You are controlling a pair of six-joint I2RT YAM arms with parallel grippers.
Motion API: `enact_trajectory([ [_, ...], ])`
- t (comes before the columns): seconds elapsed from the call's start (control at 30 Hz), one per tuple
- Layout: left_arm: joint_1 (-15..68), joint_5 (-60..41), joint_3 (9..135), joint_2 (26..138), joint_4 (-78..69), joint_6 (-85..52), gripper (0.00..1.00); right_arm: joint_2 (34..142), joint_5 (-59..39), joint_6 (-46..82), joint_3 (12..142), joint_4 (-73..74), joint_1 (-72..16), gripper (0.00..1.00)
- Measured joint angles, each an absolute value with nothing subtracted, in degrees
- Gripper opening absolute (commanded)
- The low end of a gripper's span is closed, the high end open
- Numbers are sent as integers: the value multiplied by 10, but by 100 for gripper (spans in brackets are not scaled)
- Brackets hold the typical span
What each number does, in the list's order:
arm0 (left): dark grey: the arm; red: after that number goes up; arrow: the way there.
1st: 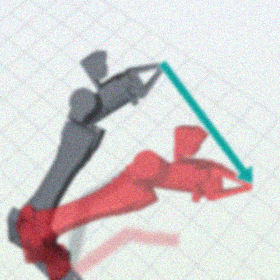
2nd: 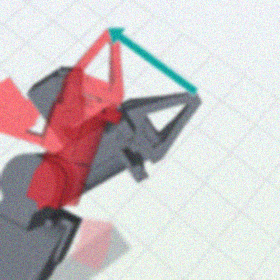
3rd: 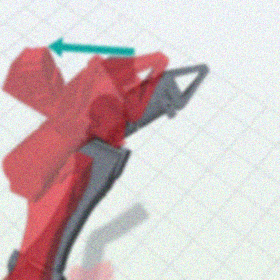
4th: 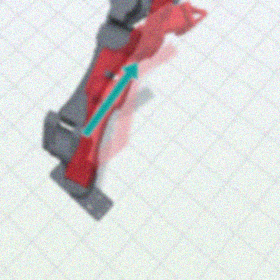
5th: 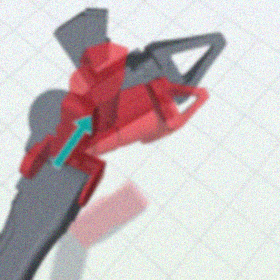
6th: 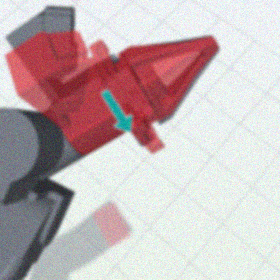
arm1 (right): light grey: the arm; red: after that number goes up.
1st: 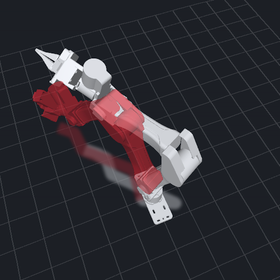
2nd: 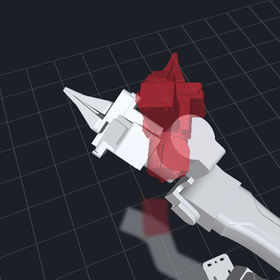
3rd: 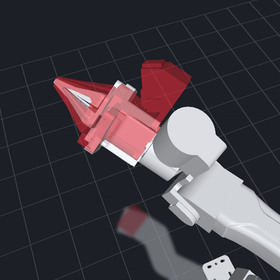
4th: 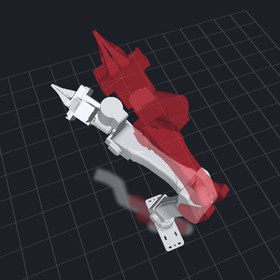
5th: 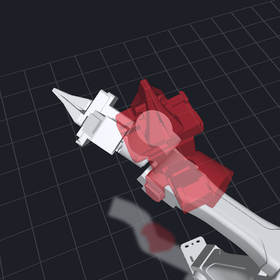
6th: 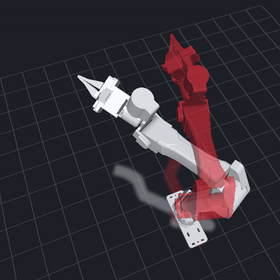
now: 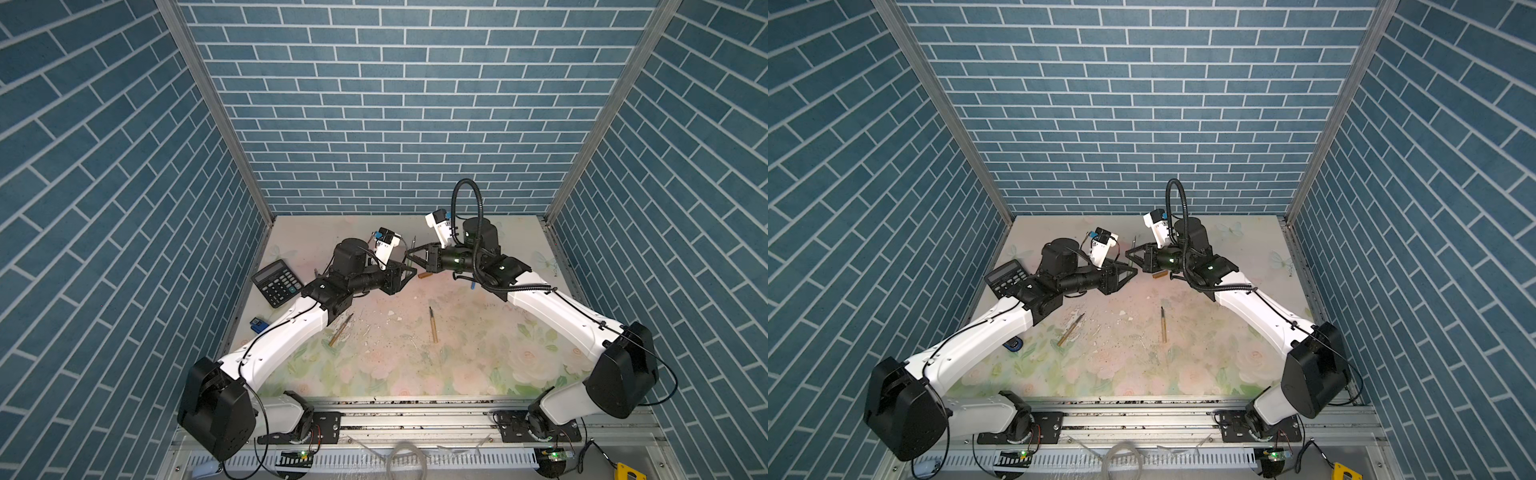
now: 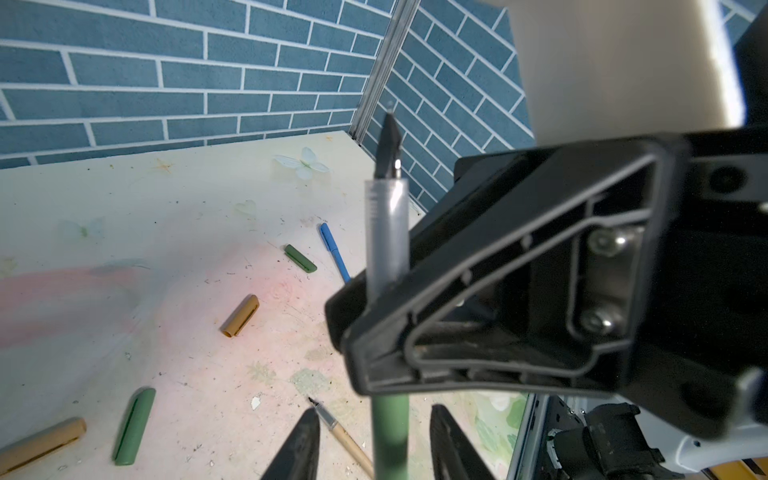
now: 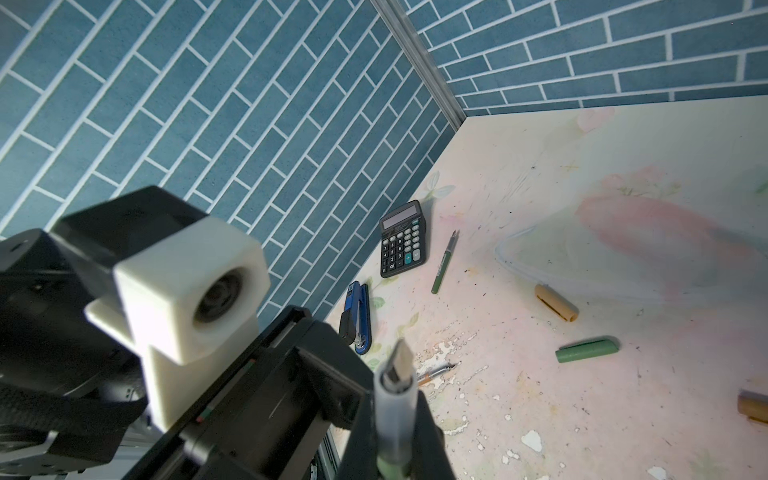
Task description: Insert the pens into the pen caps
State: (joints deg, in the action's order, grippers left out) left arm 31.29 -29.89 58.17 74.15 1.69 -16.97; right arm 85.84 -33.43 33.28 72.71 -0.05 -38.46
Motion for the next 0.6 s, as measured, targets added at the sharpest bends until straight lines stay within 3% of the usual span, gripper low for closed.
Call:
enact_trajectory([
  [0.33,303,-324,578,743,1,-185,4,869,-339,349,727,24,-390,0],
  [0.37,302,-324,577,743,1,-184,1,870,-339,350,727,25,-390,2],
  [0.43,302,-325,577,743,1,-186,0,871,-339,354,727,26,-390,29],
  [0.6,299,-297,574,741,3,-183,0,871,-333,361,727,25,-391,40],
])
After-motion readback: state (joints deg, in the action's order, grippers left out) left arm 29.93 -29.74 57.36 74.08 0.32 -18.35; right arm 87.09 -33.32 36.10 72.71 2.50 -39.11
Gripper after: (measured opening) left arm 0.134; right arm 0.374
